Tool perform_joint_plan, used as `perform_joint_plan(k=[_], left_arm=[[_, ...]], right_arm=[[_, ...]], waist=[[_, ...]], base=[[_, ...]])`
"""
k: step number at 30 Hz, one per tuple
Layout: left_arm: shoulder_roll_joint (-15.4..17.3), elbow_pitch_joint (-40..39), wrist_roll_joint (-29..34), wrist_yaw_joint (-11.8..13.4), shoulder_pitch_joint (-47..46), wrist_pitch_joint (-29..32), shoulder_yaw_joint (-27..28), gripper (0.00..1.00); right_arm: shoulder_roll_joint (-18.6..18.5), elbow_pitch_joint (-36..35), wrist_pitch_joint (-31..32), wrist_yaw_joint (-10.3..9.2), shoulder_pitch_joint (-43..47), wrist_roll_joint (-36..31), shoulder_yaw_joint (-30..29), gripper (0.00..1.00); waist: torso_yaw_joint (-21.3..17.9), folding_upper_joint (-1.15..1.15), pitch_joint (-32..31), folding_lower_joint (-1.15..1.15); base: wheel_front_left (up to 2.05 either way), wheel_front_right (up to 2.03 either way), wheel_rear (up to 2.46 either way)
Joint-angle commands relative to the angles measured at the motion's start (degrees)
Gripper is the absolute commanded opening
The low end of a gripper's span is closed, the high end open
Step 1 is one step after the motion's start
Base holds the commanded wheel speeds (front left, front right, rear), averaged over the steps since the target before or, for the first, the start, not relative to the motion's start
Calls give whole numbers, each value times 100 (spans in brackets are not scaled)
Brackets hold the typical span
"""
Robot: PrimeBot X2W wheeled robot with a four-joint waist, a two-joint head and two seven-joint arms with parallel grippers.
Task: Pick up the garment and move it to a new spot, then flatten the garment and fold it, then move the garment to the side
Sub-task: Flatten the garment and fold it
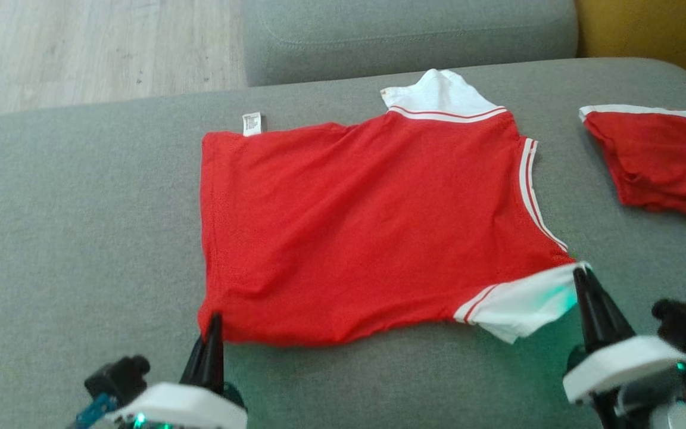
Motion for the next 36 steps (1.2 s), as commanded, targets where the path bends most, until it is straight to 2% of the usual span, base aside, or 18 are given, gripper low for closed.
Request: perform_joint_plan(k=[1,6,17,30,31,32,33,34,35,36], left_arm=[[-54,-96,-78,-60,-429,-40,275,0],[-335,164,-324,-98,-952,-111,515,0],[-575,1018,-167,-103,-2032,-160,526,0],[-602,1533,42,-220,-2533,-121,330,0],[-602,1537,54,-223,-2538,-132,321,29],[-602,1537,65,-226,-2538,-140,311,44],[-597,1533,79,-227,-2533,-146,297,90],[-592,1520,89,-231,-2525,-153,286,100],[-588,1503,95,-235,-2516,-160,279,100],[-568,1459,120,-221,-2484,-190,273,100]], right_arm=[[-46,-98,-100,-4,-453,61,110,0],[-46,459,-148,-4,-1281,101,72,0],[-46,2259,-492,-4,-3244,-297,-128,0],[-46,3717,-748,-4,-4158,-428,-68,0],[-46,3838,-776,-4,-4257,-434,-60,0],[-46,3964,-802,-4,-4360,-454,-56,0],[-46,4097,-828,-4,-4467,-484,-59,0],[-46,4229,-857,-4,-4578,-518,-59,0],[-46,4361,-890,-4,-4686,-542,-55,0],[-46,4593,-1007,-4,-4892,-615,-38,90]], waist=[[21,0,61,0],[32,0,284,0],[93,0,827,0],[165,0,1082,0],[166,0,1104,0],[168,0,1119,0],[172,0,1133,0],[177,0,1145,0],[183,0,1156,0],[200,0,1172,0]], base=[[0,0,0],[0,0,0],[0,0,0],[0,0,0],[0,0,0],[0,0,0],[0,0,0],[0,0,0],[0,0,0],[0,0,0]])
